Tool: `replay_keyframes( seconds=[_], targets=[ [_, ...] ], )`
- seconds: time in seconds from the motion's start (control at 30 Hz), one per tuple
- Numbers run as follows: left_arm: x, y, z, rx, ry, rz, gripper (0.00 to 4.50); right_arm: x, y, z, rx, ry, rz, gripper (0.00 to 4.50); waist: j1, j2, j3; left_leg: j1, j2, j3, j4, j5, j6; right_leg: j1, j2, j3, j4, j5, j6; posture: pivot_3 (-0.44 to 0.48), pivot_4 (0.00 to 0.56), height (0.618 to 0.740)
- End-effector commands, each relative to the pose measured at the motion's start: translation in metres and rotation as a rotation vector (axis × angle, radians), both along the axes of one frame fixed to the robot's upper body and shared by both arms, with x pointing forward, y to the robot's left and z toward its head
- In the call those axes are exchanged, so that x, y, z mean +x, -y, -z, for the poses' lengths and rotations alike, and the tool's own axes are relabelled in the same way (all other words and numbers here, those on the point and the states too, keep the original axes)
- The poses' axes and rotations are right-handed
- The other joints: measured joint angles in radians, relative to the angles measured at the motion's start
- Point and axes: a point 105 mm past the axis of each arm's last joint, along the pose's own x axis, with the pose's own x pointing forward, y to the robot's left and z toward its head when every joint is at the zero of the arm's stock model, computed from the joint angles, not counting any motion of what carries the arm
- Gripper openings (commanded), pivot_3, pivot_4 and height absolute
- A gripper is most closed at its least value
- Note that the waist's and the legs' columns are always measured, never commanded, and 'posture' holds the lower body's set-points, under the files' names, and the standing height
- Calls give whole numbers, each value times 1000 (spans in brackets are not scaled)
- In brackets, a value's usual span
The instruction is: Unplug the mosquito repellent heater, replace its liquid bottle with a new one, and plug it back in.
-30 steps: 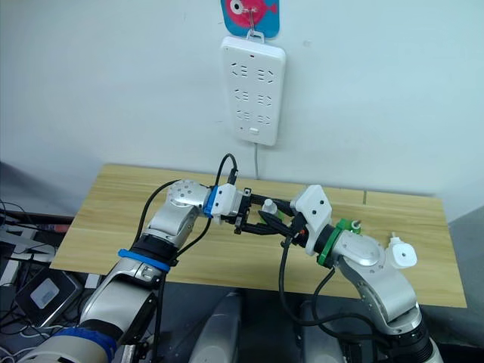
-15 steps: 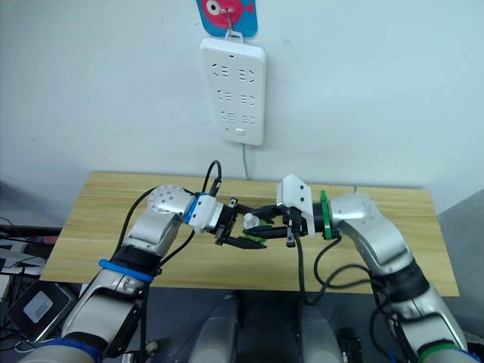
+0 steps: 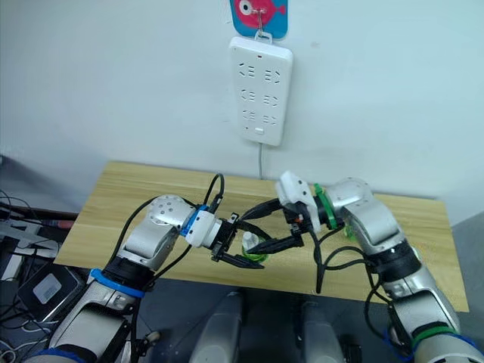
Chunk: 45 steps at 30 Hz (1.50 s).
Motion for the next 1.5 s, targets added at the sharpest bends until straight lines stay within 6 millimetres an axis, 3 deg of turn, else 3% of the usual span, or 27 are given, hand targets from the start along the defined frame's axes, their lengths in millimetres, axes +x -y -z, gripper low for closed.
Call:
replay_keyframes(
  seconds=[0.03, 0.13, 0.23, 0.47, 0.63, 0.9, 1.17, 1.4, 1.5],
  targets=[
    [6, 1, -6, -23, 28, -24, 2289, -5, 12, -12, 29, 43, 68, 4458, -1, 0, 0, 0, 0, 0, 0, 0, 0, 0, 0, 0, 0, 0, 0, 281, 276, 740],
    [15, 3, -8, -42, 24, -68, 2289, -6, 28, -12, 40, 58, 230, 4458, -3, 0, 0, 0, 0, 1, 0, 0, 0, -1, 0, 1, 0, 0, 0, 257, 271, 740],
    [26, 6, -10, -62, 21, -130, 2289, -5, 29, -12, 83, 84, 400, 4458, -6, 0, 0, 0, 0, 1, 0, 0, 0, -1, 0, 1, 0, 0, 0, 242, 271, 740],
    [43, 9, -12, -82, 43, -206, 2289, -1, -4, -7, 199, 117, 621, 4458, -25, 1, -1, 0, 0, 2, 0, 1, 0, -1, 0, 3, 1, 0, 0, 219, 260, 740],
    [43, 11, -13, -78, 54, -184, 2289, 20, -17, -8, 208, 180, 730, 4458, -38, 1, -1, 0, 0, 2, 0, 1, -1, -1, 0, 3, 0, 0, 0, 212, 248, 740],
    [41, 10, -13, -74, 58, -168, 2289, 24, 7, -4, 156, 200, 780, 4458, -38, 1, -2, 0, 0, 1, -1, 2, -2, -1, 0, 1, 0, 0, 0, 212, 240, 740],
    [41, 6, -11, -71, 57, -176, 2289, -2, 39, -12, 135, 158, 756, 4458, -38, 0, -3, 0, 0, 1, 0, 2, -2, 0, 0, 2, 0, 1, -1, 216, 236, 740],
    [41, 7, -11, -68, 60, -171, 2289, -16, 28, -18, 190, 57, 652, 4458, -42, 0, -14, 0, 0, 1, 0, 2, -2, 0, 0, 2, 0, 1, -1, 213, 227, 740],
    [41, 8, -12, -70, 63, -167, 2289, -15, 18, -25, 247, 26, 635, 3873, -44, 1, -19, 0, 0, 1, 0, 3, -1, 0, 0, 2, 1, 1, -1, 218, 224, 740]
  ],
)
